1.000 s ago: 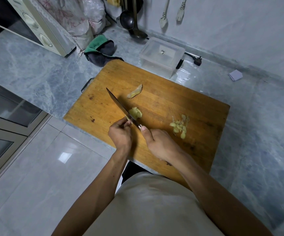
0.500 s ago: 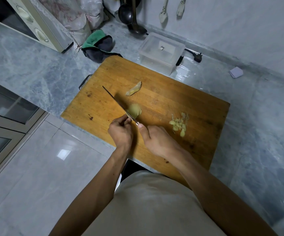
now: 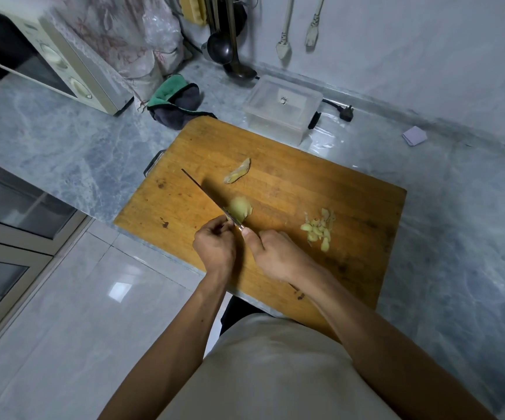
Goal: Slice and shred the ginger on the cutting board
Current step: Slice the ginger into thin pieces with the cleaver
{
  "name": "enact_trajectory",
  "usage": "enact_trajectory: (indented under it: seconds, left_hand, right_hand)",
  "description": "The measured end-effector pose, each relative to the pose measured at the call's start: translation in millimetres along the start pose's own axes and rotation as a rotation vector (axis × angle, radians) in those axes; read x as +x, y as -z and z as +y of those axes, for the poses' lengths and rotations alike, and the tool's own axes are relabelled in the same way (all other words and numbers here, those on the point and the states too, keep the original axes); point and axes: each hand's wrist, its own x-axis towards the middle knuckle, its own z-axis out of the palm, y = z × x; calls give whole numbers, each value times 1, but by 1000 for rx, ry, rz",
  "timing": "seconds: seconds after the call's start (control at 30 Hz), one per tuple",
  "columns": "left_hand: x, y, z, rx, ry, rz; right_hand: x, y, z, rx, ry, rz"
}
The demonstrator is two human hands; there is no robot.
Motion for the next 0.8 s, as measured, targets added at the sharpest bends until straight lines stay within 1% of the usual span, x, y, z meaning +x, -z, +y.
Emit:
enact_trajectory:
  seconds: [0.1,0.33,0.43,0.57,0.67,0.73,0.8]
  left_hand:
    - [-4,2,1,23,-21,-4]
    - [-5,5,1,57,-57,-28]
    - [-7,7,3,47,-46,-20]
    - [-2,11,6,7,27,-13]
    - [13,22,2,-117,111,-92]
    - [24,32,1,-127,157,-133]
    - [31,46,5,-89,153,-87]
  right_hand:
    - [-6,3,-3,26,4,-2]
    - [4,2,-10,-9,20,4]
    - [2,-6,-7,-59,42,-8]
    - [-2,5,-8,-105,94,31]
    - [-9,19,-12,-114,156,61]
    - [-15,30,-15,-160,201,87]
    - [-17,38,-15,-238,240,119]
